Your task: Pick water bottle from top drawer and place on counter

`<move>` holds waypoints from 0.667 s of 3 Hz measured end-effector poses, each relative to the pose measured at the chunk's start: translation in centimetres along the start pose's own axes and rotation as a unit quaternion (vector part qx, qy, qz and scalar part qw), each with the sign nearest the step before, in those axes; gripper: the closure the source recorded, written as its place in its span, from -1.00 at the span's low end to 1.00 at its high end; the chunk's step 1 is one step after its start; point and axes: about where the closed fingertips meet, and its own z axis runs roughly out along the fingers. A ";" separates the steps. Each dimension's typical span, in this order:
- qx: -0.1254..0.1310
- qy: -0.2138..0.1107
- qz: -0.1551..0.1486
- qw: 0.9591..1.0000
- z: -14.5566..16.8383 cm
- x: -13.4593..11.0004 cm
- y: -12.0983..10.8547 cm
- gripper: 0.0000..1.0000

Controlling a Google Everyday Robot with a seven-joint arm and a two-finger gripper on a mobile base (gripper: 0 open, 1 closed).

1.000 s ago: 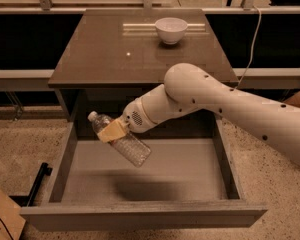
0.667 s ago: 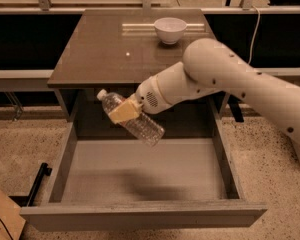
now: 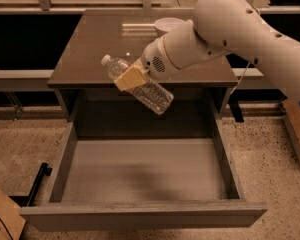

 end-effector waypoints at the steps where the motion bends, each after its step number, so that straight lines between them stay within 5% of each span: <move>1: 0.029 -0.020 -0.013 0.999 -0.1 -1.3 -0.7 1.00; 2: 0.060 -0.027 -0.058 0.996 0.6 -3.7 -3.0 1.00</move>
Offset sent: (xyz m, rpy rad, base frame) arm 0.0984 0.0466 0.0635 -0.0692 -0.3675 0.0221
